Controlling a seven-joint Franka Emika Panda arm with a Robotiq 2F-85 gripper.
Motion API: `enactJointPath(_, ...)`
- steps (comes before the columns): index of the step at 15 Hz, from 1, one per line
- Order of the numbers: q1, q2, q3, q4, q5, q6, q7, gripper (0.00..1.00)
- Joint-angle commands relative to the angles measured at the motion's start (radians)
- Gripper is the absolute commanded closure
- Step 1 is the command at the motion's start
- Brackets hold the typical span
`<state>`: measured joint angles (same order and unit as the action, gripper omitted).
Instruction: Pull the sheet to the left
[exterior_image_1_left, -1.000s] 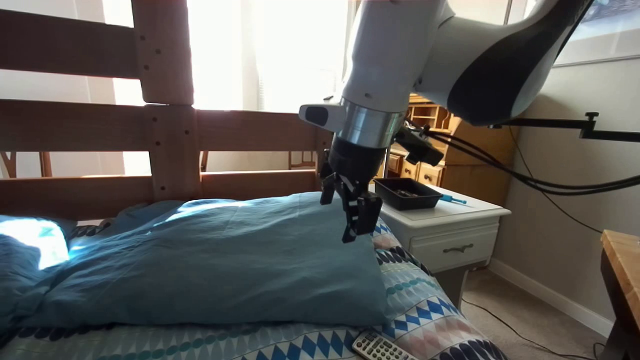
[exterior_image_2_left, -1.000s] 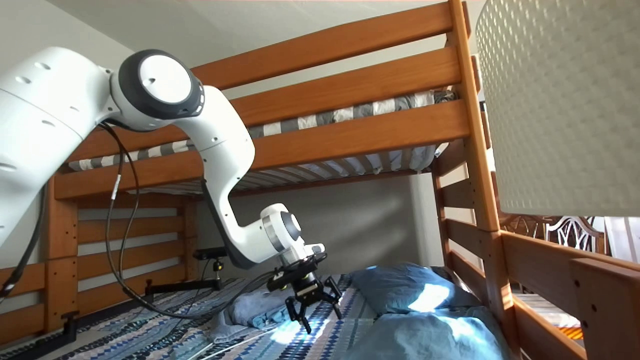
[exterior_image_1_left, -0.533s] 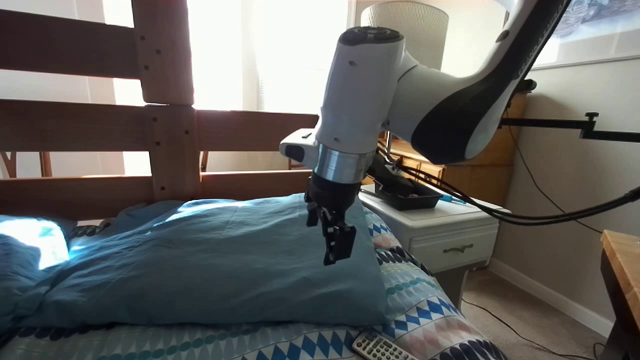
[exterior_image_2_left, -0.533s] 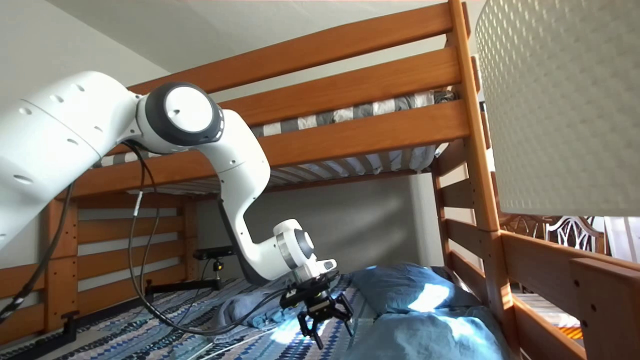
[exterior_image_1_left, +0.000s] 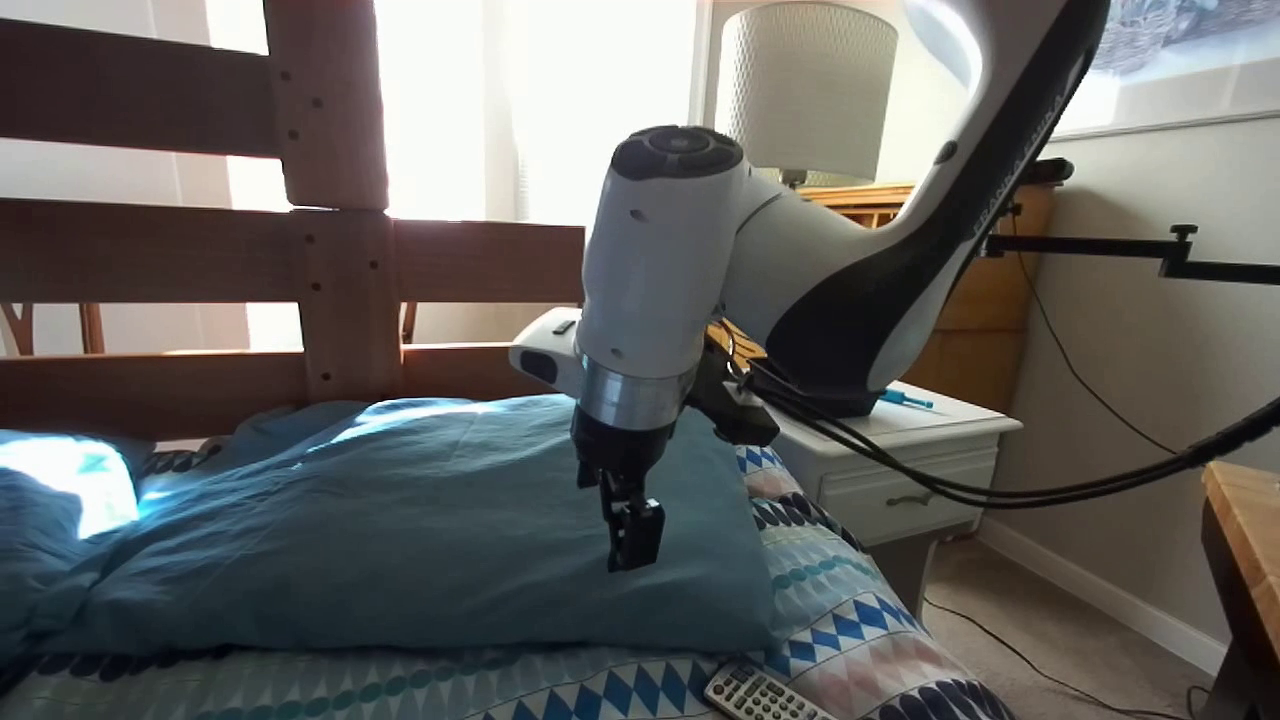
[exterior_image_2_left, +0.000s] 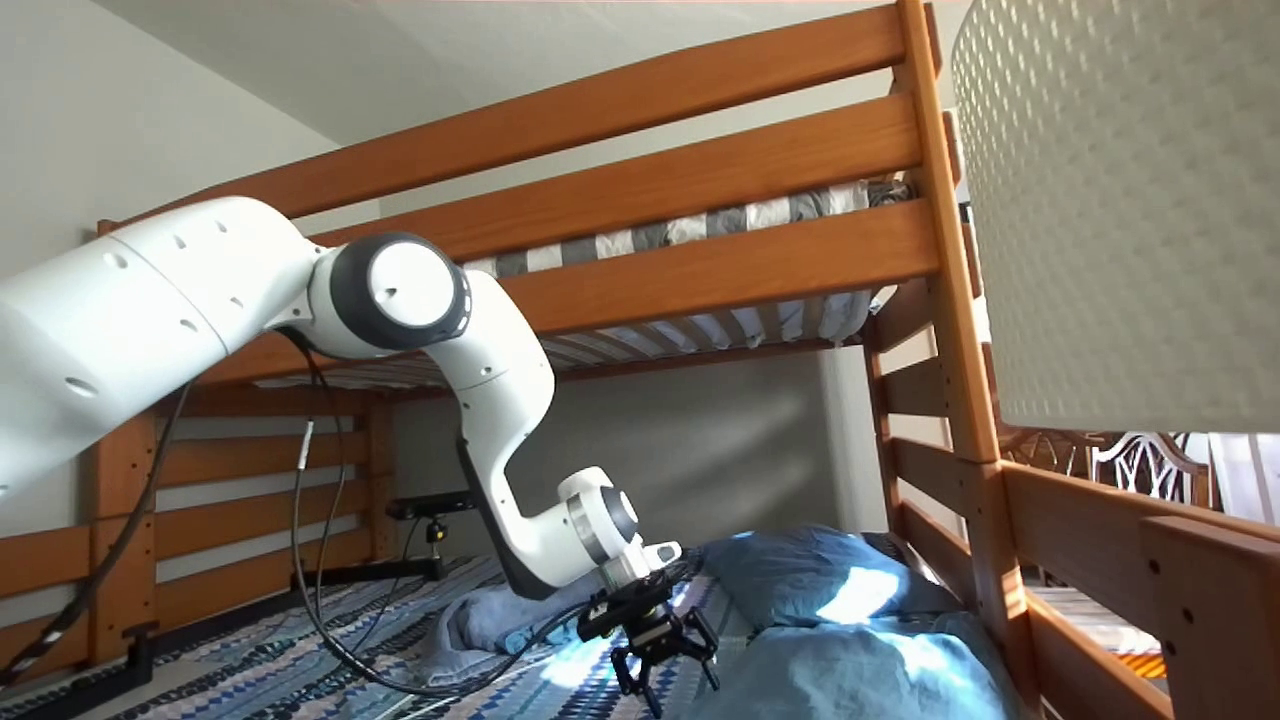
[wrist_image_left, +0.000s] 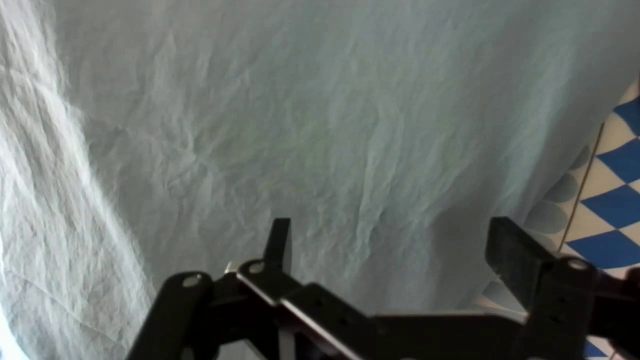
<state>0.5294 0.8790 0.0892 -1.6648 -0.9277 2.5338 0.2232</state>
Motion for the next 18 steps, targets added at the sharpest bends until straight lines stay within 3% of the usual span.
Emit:
enactJointPath(1, 0.037, 0.088, -0.03, 0.112, -0.019, -0.042, -0.001, 0.25)
enactJointPath(2, 0.042, 0.102, -0.036, 0.129, -0.019, -0.046, -0.003, 0.26)
enactJointPath(12, 0.055, 0.21, -0.062, 0.25, -0.014, -0.04, -0.028, 0.98)
enactJointPath(18, 0.024, 0.207, -0.028, 0.247, 0.008, -0.005, -0.084, 0.98)
